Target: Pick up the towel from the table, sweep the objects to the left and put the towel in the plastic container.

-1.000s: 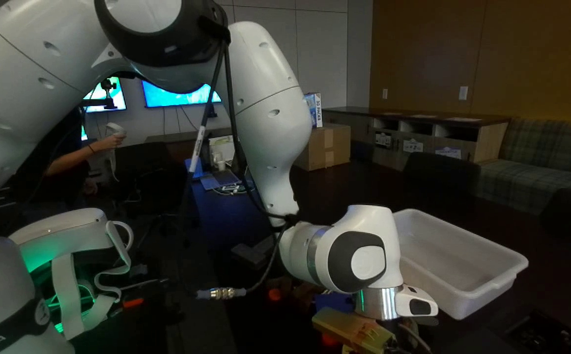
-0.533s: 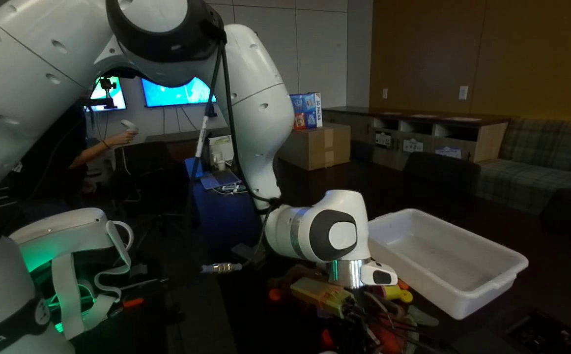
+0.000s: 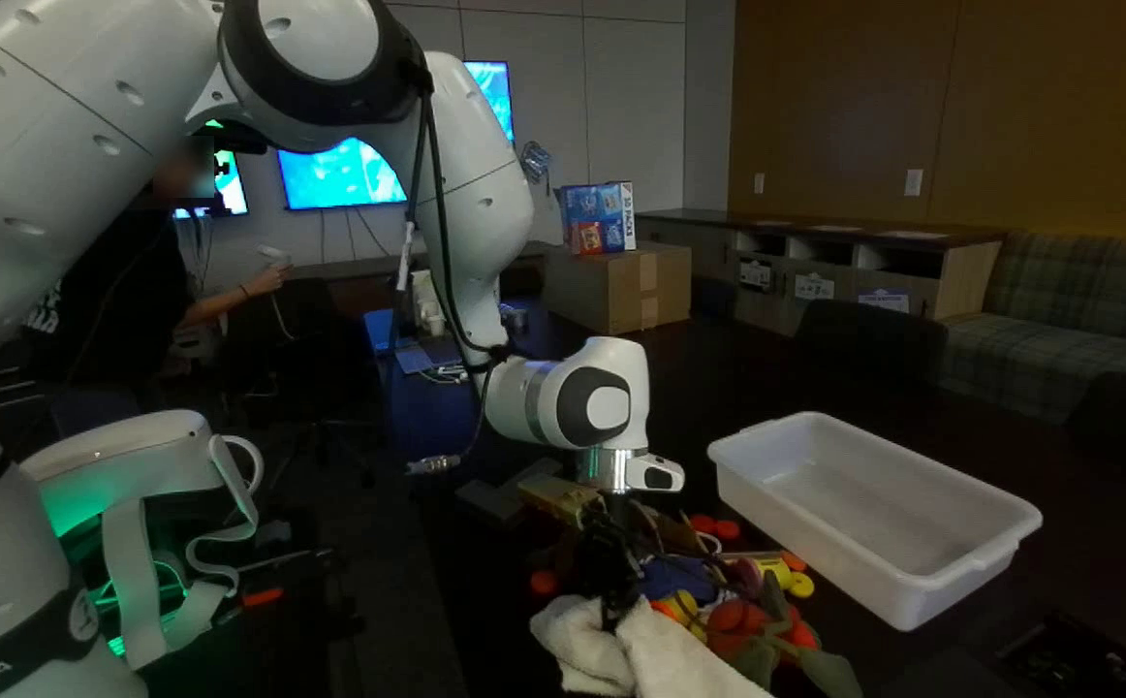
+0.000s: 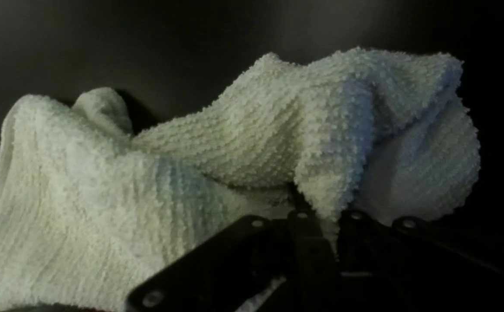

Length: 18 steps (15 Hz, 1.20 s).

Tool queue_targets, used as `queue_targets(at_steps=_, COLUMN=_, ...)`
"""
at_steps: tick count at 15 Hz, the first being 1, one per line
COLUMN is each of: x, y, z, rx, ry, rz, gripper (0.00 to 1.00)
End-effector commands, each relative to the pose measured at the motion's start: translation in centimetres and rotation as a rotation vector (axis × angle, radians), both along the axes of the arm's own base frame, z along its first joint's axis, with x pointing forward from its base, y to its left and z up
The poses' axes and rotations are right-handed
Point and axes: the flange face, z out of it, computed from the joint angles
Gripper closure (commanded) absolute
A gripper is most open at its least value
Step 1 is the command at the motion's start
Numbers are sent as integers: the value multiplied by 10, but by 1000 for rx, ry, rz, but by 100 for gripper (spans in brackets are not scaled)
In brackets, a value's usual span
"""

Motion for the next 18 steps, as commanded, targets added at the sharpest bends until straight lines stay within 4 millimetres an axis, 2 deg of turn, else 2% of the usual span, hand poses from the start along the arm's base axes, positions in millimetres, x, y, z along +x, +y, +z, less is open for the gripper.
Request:
queue_targets(at_steps=1, x=-11, y=66, z=-2, rx=85, ry=-20, rz=36, gripper=94)
queue_targets(at_steps=5, x=-26, y=139, z=-3, rx=157, ry=-50, rz=90, gripper=94)
queue_targets(at_steps=8, x=-38, y=190, z=7, rx=228, ry=-90, rz=100, gripper=94)
queue_targets(at_steps=12, x=-50, y=243, z=21, rx=321, ry=-121, rz=100, gripper=94)
queue_targets(at_steps=15, x=-51, y=256, z=41, rx=363, ry=-161, rz=106, gripper=94)
queue_targets(at_steps=18, x=-42, y=242, z=68, rx=362, ry=-210, rz=120, gripper=94)
